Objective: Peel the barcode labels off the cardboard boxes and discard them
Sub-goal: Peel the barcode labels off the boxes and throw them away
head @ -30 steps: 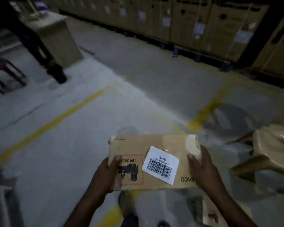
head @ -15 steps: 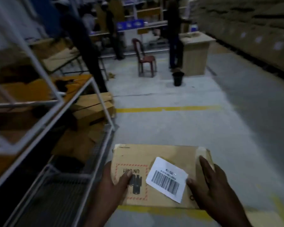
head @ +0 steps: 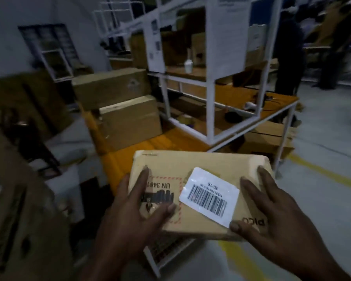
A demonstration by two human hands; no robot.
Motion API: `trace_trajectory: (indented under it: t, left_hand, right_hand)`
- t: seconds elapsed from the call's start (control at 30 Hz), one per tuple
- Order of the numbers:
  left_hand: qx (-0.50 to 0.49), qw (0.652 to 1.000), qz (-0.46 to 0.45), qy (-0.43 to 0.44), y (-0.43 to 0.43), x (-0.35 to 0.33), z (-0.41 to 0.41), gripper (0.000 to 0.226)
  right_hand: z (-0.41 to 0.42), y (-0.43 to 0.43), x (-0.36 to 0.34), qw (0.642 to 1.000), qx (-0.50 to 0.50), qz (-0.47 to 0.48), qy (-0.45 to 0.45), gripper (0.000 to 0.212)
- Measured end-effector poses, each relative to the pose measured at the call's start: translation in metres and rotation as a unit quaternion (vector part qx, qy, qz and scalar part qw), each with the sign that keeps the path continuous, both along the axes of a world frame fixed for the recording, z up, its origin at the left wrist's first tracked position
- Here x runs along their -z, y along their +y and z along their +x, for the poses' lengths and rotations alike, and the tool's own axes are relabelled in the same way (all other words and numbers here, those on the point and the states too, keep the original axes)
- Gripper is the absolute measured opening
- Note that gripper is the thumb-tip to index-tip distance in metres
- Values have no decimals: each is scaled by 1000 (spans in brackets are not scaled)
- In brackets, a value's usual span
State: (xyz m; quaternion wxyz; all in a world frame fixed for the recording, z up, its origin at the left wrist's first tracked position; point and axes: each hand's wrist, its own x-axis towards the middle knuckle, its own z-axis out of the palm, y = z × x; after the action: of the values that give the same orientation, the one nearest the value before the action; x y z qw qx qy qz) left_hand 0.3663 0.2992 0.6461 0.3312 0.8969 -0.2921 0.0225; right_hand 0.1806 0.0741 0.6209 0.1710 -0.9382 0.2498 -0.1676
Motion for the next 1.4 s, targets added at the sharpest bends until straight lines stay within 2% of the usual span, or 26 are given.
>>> trace_trajectory:
  t: [0.1,0.23,0.33,0.53,0.77,0.9,1.03,1.13,1.2,1.27,1.33,1.4]
  left_hand:
    - [-32,999,-21,-36,27,-13,33,106]
    - [-56,996,-47,-42,34,-22,71,103]
    - [-80,995,-59,-31,26,-20,103,100]
    - [-135,989,-48,-37,-20,-20,166,94]
    - [-197,979,-52,-25,-96,-18,259,95]
    - [-213,977,-2,-13,-135,-3,296,92]
    - [-255,965,37,38,-142,3,329,90]
    - [-280,944,167,-51,-147,-18,352,78]
    - [-239,957,143,-87,-166,-33,368,73]
    - [-157,981,98,-53,-192,-40,382,77]
    - [-112,987,116,-27,-213,-39,392,80]
    - [-101,981,157,-47,-223,-33,405,81]
  right_hand:
    - [53,7,-16,998,-56,-25,-6,95]
    - [117,0,-28,994,-93,-49,-21,102]
    - [164,-16,-32,992,-110,-48,-41,99]
    - [258,-65,-30,988,-146,-15,-57,93]
    - [378,-148,-28,981,-183,-25,-64,81]
    - [436,-183,-16,979,-196,-55,-19,79]
    - [476,-191,-11,977,-205,-49,13,69]
    - [497,-192,-14,977,-210,-46,-1,69]
    - [507,-194,-13,977,-208,-54,-8,68]
    - [512,-194,-13,977,-206,-52,-10,66]
    - [515,-194,-13,977,-205,-53,-12,66]
    - [516,-194,-13,979,-199,-52,-8,68]
